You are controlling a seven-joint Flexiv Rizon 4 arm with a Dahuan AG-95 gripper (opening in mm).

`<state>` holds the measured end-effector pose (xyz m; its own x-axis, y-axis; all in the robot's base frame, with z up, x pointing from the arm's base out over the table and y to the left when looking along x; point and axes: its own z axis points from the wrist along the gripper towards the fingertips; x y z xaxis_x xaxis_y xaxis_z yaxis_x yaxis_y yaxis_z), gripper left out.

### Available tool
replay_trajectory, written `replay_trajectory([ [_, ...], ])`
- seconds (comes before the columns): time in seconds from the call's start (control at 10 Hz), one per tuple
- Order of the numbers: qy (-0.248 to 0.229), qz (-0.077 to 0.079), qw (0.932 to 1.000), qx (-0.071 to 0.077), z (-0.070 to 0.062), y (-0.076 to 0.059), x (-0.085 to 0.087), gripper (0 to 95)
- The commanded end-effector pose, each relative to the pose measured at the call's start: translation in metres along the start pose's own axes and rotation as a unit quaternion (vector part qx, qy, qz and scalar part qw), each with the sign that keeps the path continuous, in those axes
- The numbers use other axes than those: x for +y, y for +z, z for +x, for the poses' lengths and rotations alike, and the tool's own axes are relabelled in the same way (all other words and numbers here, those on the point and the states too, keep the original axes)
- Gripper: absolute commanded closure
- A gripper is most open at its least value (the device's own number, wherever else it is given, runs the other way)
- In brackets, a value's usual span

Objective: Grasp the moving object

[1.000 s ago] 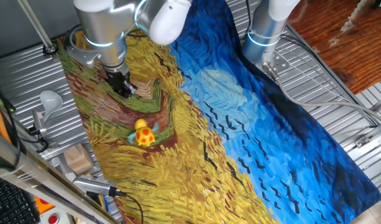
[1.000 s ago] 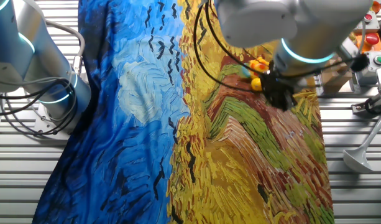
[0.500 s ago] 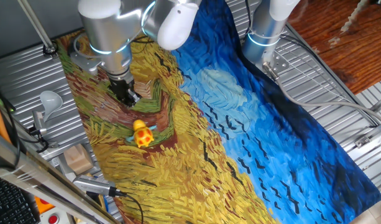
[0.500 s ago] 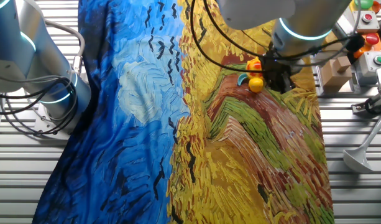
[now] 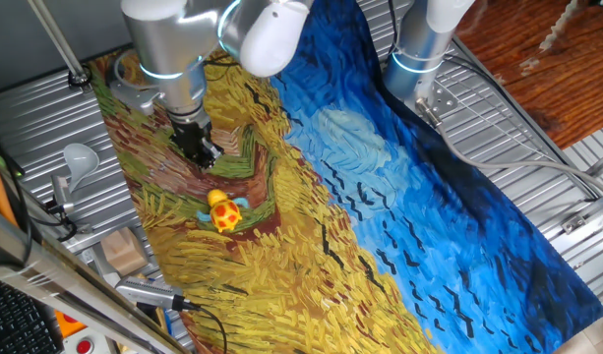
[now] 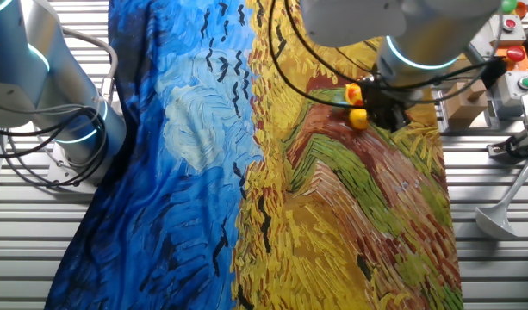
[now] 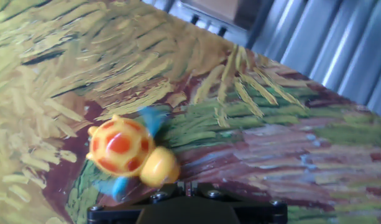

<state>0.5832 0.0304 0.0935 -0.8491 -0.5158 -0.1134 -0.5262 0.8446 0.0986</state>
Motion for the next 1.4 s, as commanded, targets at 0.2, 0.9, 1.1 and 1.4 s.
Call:
replay_trajectory([
  [0.2, -0.085, -0.015, 0.9961, -0.019, -0.015, 0.014, 0.024, 19.0],
  [0.9, -0.375, 0.012, 0.927, -0.008, -0.017, 0.018, 0.026, 0.0],
  [1.1, -0.349, 0.012, 0.9371, 0.008, -0.016, 0.014, 0.024, 19.0],
  [1.4, -0.287, 0.025, 0.9565, 0.049, -0.016, 0.014, 0.024, 19.0],
])
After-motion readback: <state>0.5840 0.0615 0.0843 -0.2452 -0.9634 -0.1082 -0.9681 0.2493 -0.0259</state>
